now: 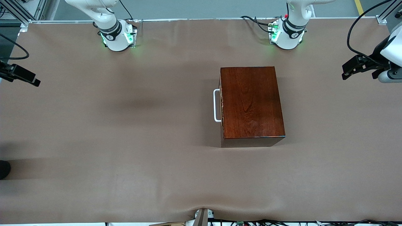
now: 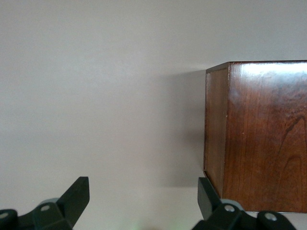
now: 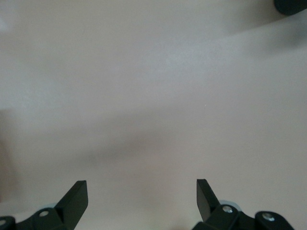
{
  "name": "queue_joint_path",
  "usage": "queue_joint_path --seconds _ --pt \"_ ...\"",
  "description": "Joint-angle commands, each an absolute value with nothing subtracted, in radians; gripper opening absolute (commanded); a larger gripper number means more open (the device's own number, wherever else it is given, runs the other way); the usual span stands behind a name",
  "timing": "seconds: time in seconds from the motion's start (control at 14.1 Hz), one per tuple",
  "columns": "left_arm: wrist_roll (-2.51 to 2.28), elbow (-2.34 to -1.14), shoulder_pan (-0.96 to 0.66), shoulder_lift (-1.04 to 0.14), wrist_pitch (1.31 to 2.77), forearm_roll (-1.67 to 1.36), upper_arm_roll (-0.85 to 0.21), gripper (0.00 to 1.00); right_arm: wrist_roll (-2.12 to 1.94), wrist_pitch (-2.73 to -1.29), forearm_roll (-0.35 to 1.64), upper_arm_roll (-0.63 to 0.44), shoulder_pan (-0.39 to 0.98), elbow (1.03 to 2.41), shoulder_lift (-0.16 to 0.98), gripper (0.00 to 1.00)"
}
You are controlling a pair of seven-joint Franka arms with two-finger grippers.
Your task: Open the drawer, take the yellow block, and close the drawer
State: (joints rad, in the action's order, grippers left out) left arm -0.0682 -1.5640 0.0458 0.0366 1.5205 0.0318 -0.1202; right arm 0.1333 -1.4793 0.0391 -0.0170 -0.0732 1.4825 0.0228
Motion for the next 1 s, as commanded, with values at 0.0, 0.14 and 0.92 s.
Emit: queue_joint_path --seconds 0.0,0.14,0.92 --pt "-0.061 -1.548 0.051 0.037 1.502 0.021 -0.124 1.00 0.138 -1.489 0.043 -0.006 -0.094 1.474 0.026 1.00" --pt "-0.063 -1.546 0.049 0.037 1.502 0.021 -0.123 1.00 0.138 -1.489 0.043 -0.005 -0.091 1.474 0.031 1.00" --pt "-0.064 -1.548 0.045 0.035 1.499 0.018 -0.126 1.00 0.140 -1.488 0.048 -0.003 -0.081 1.471 0.034 1.00"
